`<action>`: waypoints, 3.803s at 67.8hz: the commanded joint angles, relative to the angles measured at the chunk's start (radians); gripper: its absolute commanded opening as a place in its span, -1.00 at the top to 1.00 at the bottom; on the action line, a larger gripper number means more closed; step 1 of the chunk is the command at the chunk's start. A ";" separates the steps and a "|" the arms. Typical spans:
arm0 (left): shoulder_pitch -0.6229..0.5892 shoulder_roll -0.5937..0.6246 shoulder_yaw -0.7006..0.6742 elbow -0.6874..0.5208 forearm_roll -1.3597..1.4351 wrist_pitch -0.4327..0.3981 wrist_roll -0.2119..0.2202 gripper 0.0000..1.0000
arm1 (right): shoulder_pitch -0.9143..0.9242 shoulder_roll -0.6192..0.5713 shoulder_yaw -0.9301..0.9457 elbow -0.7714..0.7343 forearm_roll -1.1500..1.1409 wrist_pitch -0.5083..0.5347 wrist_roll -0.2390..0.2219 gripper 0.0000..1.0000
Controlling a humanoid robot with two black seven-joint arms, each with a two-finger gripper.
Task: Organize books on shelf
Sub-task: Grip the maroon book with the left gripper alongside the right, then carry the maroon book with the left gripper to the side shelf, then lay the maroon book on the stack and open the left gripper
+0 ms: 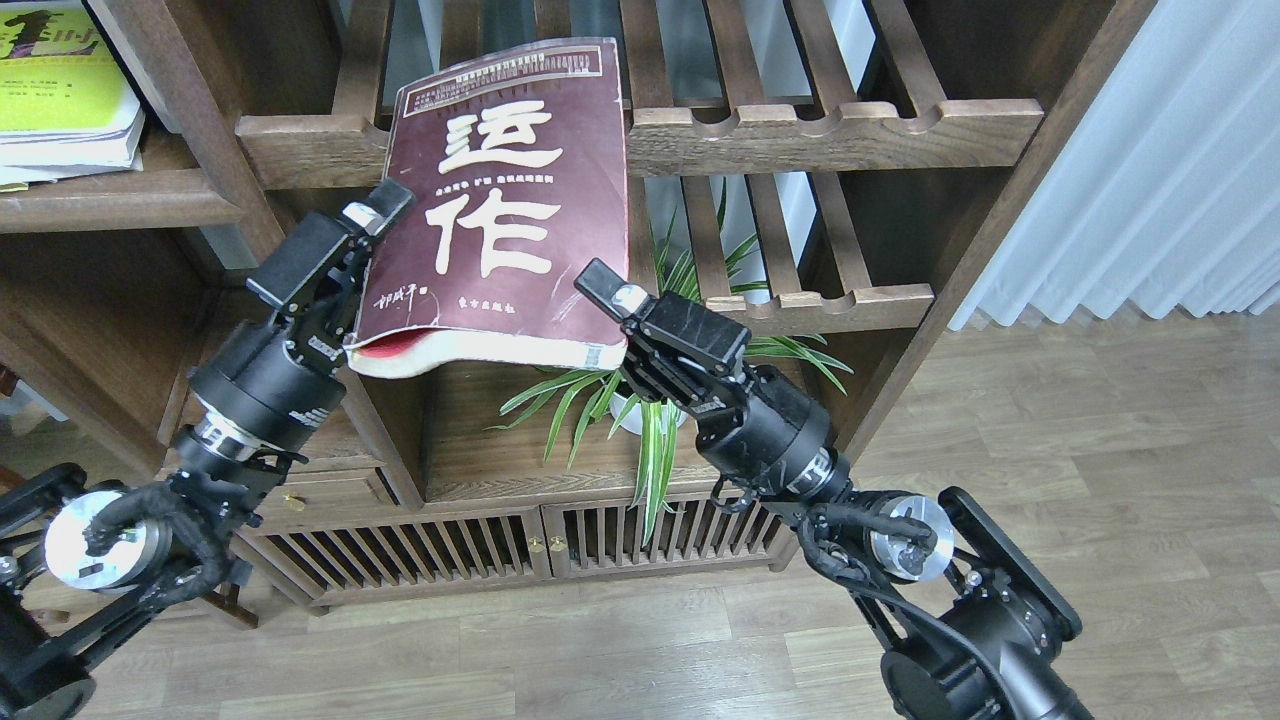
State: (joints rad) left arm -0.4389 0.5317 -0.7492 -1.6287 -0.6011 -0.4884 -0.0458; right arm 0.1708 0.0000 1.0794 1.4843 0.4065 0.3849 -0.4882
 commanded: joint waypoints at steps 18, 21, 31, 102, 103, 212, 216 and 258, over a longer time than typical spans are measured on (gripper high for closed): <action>-0.006 -0.067 -0.065 0.016 0.001 0.000 0.003 0.99 | -0.002 0.000 -0.026 0.001 0.000 0.002 -0.001 0.98; 0.003 -0.059 -0.071 0.016 0.015 0.000 0.023 1.00 | -0.004 0.000 -0.026 -0.001 -0.001 0.002 -0.001 0.97; 0.052 -0.009 -0.075 0.016 0.026 0.000 0.080 1.00 | -0.007 0.000 -0.026 -0.001 -0.011 0.005 -0.001 0.80; 0.195 0.912 -0.173 -0.074 0.149 0.000 0.110 1.00 | -0.039 0.000 -0.090 -0.194 -0.248 0.104 -0.001 -0.97; 0.195 0.935 -0.179 -0.082 0.149 0.000 0.110 1.00 | -0.037 0.000 -0.090 -0.194 -0.248 0.104 -0.001 -0.97; -0.551 1.214 0.096 0.240 0.150 0.000 0.256 1.00 | -0.030 0.000 -0.099 -0.202 -0.247 0.104 -0.001 -0.97; -0.557 1.214 0.096 0.253 0.152 0.000 0.257 1.00 | -0.030 0.000 -0.099 -0.202 -0.247 0.104 -0.001 -0.97; -0.744 0.878 0.094 0.480 0.170 0.000 0.511 1.00 | -0.030 0.000 -0.087 -0.203 -0.247 0.104 -0.001 -0.97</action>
State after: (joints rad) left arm -1.1547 1.4581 -0.6535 -1.1938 -0.4311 -0.4887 0.4318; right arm 0.1410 0.0000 0.9879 1.2809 0.1595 0.4886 -0.4887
